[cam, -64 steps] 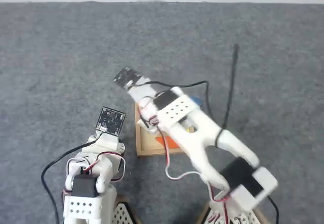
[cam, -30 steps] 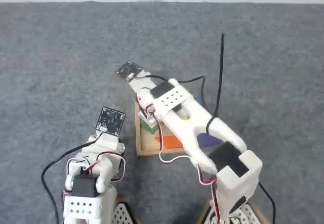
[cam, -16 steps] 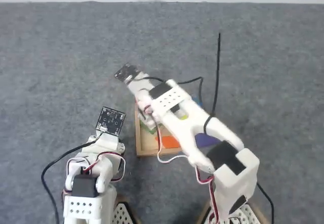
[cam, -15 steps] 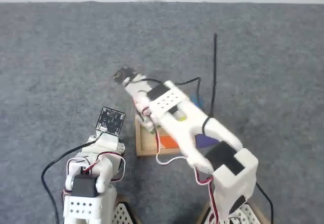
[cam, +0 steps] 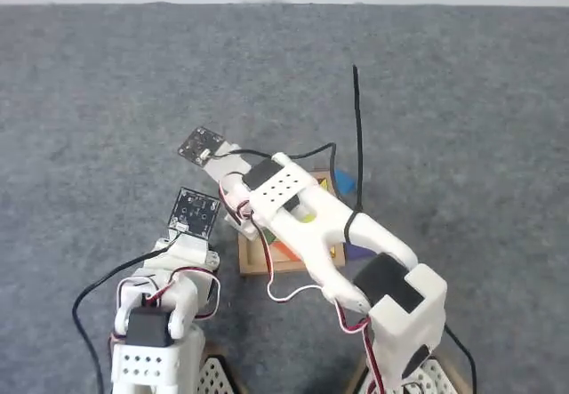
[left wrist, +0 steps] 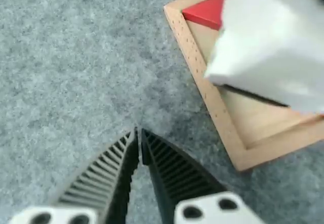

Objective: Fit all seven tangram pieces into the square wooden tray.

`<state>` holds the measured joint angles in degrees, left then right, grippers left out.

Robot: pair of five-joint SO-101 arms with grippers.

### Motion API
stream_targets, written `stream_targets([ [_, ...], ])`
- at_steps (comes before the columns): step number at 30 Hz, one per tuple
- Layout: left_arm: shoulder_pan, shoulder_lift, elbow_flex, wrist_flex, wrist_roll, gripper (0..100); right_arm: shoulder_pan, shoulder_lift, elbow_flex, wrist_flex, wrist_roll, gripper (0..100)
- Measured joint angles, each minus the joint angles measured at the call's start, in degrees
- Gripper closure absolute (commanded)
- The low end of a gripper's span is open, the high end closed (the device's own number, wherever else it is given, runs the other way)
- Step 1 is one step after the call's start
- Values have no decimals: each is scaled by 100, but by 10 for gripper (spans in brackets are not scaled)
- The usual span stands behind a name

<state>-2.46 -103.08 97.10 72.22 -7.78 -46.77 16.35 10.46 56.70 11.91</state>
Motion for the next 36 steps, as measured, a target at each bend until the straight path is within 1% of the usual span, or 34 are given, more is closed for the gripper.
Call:
stream_targets([
  [11,0,0,0,0,0,987,0,-88,545,-949,-9,818],
  [20,0,0,0,0,0,987,9,-229,818,-941,0,818],
  [25,0,0,0,0,0,987,193,-413,976,-941,0,818],
  [29,0,0,0,0,0,987,396,-870,1143,-686,0,818],
  [32,0,0,0,0,0,987,563,-1626,1415,-457,0,818],
  [36,0,0,0,0,0,987,1231,-2716,1925,-185,0,816],
])
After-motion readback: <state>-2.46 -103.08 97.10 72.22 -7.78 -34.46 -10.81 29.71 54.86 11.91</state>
